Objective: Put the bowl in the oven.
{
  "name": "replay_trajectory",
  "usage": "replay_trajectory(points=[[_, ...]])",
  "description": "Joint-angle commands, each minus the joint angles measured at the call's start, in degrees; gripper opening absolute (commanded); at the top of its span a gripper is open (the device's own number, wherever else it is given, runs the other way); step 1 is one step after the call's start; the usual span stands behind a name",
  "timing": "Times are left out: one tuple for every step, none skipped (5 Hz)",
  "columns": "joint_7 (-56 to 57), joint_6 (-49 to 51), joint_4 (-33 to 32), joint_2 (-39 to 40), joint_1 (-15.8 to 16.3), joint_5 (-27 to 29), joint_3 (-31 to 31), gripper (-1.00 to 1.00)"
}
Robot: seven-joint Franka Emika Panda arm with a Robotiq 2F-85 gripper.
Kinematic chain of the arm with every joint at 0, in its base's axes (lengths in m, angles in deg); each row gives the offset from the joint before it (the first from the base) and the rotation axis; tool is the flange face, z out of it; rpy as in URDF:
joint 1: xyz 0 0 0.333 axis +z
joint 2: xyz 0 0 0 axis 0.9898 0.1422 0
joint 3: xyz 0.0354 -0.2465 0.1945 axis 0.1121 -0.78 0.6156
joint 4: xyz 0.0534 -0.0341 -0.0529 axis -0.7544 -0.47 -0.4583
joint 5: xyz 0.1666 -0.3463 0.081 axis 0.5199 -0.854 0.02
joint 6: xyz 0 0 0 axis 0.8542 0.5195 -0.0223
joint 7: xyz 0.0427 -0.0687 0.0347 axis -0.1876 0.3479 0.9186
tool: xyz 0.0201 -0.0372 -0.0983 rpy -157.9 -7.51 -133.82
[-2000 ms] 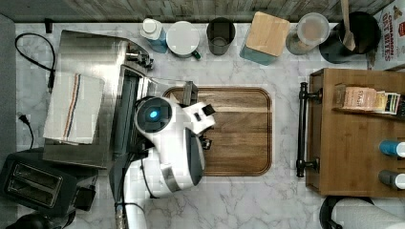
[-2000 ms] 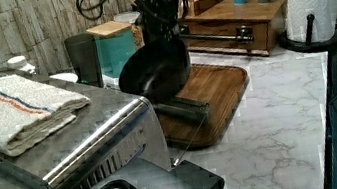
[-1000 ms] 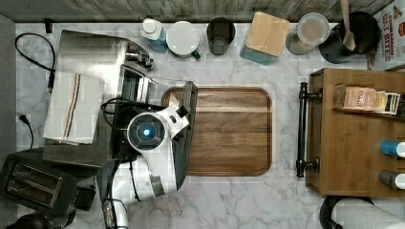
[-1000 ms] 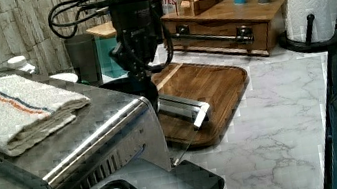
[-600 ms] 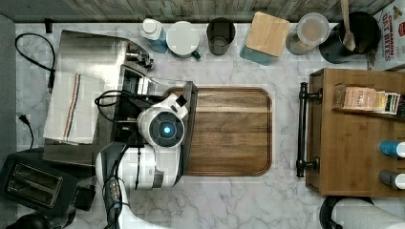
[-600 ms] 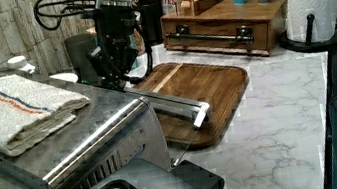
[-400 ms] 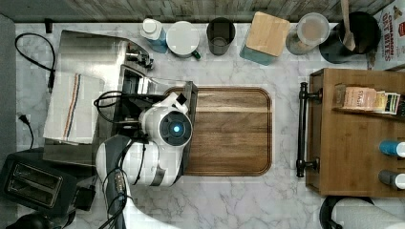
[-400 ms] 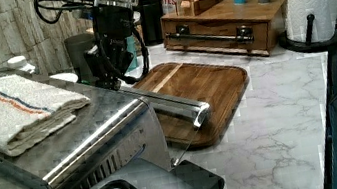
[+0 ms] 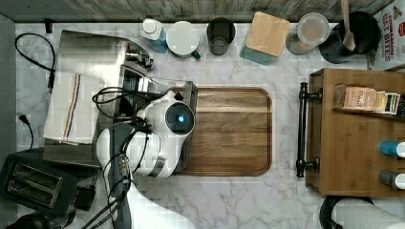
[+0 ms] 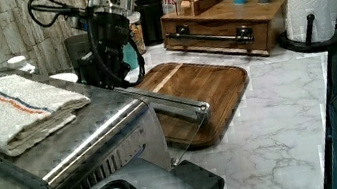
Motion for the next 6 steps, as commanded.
replay_trajectory(points=[[2.1, -1.6, 6.9, 3.7, -0.9, 5.4, 1.1, -1.0], [3.2, -2.3, 7.9, 4.2, -1.8, 10.4, 2.2, -1.0], [4.1, -0.3, 9.8, 5.9, -1.5, 11.7, 2.2, 1.0], [3.4, -0.1, 9.5, 6.3, -1.6, 10.8, 1.6, 1.0], [1.5, -0.4, 8.8, 4.9, -2.2, 10.0, 0.8, 1.0], [0.4, -1.6, 7.2, 2.5, -3.1, 10.6, 0.0, 1.0]])
